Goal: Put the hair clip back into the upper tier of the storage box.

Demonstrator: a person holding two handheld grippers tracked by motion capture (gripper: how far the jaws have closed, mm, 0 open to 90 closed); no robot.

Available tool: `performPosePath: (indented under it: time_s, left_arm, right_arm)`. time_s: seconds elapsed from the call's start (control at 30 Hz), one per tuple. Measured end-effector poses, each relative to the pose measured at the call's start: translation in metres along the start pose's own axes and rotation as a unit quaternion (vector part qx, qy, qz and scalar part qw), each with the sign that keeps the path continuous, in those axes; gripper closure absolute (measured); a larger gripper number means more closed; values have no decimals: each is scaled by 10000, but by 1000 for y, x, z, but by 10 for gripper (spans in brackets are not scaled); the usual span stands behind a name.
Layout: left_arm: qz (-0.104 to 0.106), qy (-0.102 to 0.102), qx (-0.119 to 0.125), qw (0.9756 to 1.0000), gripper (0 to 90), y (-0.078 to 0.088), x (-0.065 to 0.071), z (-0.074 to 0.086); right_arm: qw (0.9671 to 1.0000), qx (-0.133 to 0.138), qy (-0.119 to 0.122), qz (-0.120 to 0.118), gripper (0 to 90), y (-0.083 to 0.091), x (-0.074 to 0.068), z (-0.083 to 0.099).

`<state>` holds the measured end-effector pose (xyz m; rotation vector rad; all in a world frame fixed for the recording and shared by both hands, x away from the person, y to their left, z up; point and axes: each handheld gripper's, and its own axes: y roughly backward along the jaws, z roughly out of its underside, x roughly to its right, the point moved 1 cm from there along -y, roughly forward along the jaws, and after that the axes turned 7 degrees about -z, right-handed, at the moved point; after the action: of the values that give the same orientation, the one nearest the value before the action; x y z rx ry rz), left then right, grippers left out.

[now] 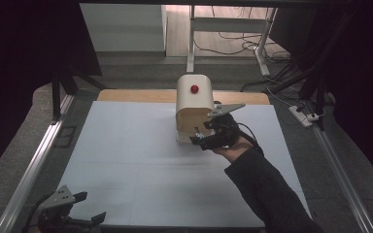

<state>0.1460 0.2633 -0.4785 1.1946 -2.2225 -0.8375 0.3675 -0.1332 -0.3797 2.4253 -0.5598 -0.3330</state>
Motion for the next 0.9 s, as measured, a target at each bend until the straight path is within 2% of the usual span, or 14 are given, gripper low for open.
performPosePath:
  time_s: [0.27, 0.53, 0.9]
  left_arm:
    - [0, 3, -2, 10000, 39, 0, 0, 0]
    - [-2, 0, 2, 10000, 39, 0, 0, 0]
    - [-10, -2, 8, 10000, 39, 0, 0, 0]
  right_arm:
    - [9999, 63, 72, -29, 202, 2, -7, 5]
    - [10000, -8, 57, -19, 166, 0, -11, 12]
    - [9998, -46, 165, 52, 97, 2, -20, 19]
